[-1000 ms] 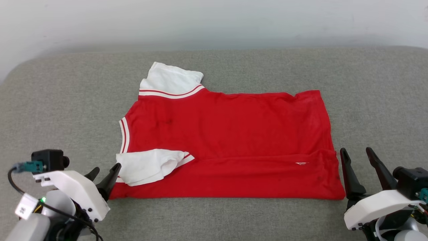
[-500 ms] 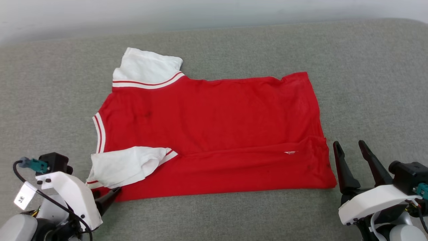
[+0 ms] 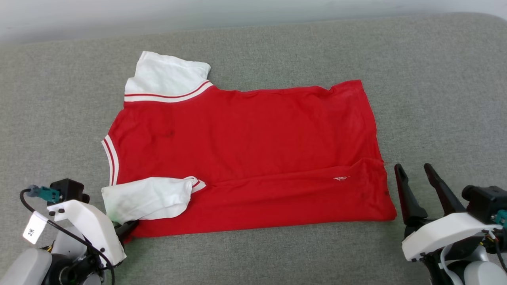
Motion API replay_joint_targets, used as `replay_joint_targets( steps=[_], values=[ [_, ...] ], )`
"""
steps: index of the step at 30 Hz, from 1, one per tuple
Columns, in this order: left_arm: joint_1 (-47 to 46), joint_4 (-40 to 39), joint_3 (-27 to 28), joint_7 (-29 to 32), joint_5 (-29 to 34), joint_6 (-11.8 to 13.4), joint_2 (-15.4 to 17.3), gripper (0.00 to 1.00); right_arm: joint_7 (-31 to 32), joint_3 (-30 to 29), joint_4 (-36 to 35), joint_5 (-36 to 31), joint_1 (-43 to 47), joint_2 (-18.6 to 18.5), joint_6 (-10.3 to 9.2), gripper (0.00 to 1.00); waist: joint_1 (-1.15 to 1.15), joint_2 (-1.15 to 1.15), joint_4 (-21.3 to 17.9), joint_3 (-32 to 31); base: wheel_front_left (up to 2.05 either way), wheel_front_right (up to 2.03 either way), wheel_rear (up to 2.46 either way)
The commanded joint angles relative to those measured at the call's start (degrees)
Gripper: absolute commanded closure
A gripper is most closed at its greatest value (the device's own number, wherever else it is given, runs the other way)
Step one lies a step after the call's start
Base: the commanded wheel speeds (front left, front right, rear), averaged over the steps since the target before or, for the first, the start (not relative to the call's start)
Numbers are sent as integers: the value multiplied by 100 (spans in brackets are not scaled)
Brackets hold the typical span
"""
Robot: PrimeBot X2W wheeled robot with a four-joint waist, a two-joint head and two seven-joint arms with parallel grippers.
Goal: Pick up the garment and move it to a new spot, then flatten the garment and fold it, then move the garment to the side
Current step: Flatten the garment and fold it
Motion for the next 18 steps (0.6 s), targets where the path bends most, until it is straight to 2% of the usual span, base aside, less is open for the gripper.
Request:
replay_joint_targets(
  steps=[1, 5, 9, 10, 13, 18],
  values=[
    [167, 192, -294, 6, -8, -95, -298, 100, 147, -71, -58, 64, -56, -5, -4, 0, 1, 0, 25, -58, 0, 0, 0],
    [139, 196, -230, -175, 76, -166, -258, 100, 633, -145, -36, 221, -37, -158, -4, 0, 1, 0, 69, -156, 0, 0, 0],
    [130, -20, -119, -429, 191, -188, -148, 100, 1711, -215, 49, 415, -36, -397, -4, 0, 1, 0, 144, -276, 0, 0, 0],
    [122, -180, -92, -521, 276, -188, -87, 100, 2203, -195, 4, 553, -103, -500, -4, 0, 1, 0, 198, -298, 0, 0, 0],
    [59, -458, -67, -616, 404, -131, -16, 100, 2648, -82, -48, 642, -222, -665, -4, 0, 1, 0, 287, -276, 0, 0, 0],
    [-39, -846, -90, -633, 576, -56, 75, 100, 3325, 196, 252, 667, -481, -850, -4, 0, 1, 0, 390, -116, 0, 0, 0]
  ],
)
